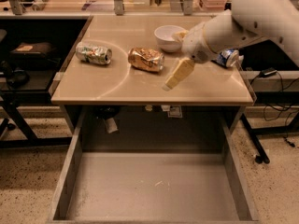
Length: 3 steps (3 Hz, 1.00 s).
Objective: Place orange can into top drawer
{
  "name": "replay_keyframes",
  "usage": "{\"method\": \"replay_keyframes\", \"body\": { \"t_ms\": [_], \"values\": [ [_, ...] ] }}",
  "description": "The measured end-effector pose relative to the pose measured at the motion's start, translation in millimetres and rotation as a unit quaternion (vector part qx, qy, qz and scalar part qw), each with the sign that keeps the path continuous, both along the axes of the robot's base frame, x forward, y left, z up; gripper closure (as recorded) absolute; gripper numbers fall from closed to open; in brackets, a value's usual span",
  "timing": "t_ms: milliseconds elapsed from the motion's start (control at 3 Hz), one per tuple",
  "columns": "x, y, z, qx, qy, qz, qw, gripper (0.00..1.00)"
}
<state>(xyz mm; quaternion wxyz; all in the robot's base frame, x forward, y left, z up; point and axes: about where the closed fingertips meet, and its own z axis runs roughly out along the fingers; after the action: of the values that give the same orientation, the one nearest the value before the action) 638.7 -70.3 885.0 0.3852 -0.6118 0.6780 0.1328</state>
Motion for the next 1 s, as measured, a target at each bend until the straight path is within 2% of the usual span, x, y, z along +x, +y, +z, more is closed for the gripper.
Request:
{"method": "replay_keyframes", "body": {
  "t_ms": [333, 667, 1000],
  "values": [
    [25, 21, -9, 0.041, 0.013, -0.003, 0.999, 0.0],
    [37, 36, -15, 0.069, 0.033, -0.006, 0.997, 0.0],
    [53, 64, -27, 0.091, 0.061, -0.001, 0.994, 0.0]
  ]
}}
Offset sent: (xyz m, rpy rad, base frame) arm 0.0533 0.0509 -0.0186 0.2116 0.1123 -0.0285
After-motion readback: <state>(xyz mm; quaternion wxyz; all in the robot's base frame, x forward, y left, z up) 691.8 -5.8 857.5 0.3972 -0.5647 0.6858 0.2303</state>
